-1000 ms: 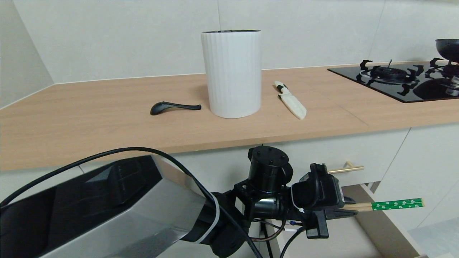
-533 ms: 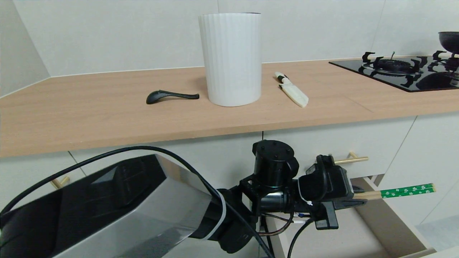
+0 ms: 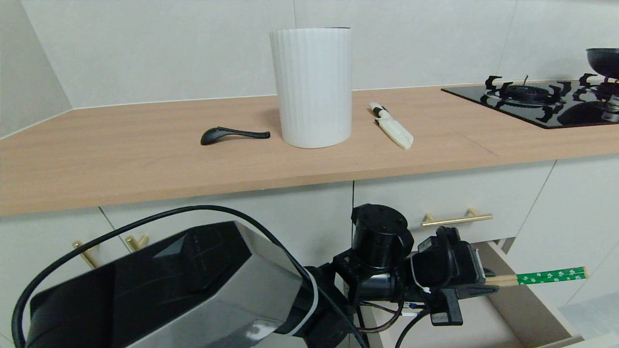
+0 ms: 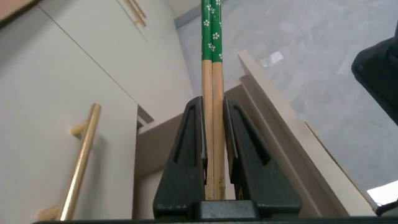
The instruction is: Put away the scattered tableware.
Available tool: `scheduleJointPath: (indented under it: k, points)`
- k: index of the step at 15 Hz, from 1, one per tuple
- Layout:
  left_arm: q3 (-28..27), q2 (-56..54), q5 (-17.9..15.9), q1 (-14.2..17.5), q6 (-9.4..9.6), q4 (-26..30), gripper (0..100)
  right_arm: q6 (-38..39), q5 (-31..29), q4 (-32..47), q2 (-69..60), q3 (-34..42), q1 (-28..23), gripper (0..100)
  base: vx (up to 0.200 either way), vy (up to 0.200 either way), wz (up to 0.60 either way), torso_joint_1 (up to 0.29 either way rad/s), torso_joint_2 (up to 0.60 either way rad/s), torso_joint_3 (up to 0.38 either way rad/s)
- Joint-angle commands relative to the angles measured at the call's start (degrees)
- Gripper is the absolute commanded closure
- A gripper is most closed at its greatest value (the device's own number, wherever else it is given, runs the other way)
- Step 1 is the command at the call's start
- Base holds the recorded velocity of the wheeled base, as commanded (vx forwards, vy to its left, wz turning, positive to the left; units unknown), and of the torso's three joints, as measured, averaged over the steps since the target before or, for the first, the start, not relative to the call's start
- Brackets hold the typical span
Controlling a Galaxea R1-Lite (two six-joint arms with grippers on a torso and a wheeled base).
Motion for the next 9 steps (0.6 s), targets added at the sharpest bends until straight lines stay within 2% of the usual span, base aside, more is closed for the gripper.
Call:
scheduleJointPath:
  k: [1, 6, 9]
  points:
    - [0.17, 0.2, 1.38, 0.11, -0.54, -0.15, 100, -0.02, 0.01, 0.04, 0.09, 0.0, 0.01, 0, 0.0, 0.0, 0.0, 0.0, 0.0, 0.0]
    - [0.17, 0.2, 1.73, 0.11, -0.54, -0.15, 100, -0.11, 0.01, -0.04, 0.09, 0.0, 0.01, 0, 0.0, 0.0, 0.0, -0.002, 0.06, 0.041]
    - [0.08, 0.2, 2.08, 0.11, -1.86, -0.07, 100, -0.11, 0.01, -0.04, 0.09, 0.0, 0.01, 0, 0.0, 0.0, 0.0, 0.004, 0.12, 0.043]
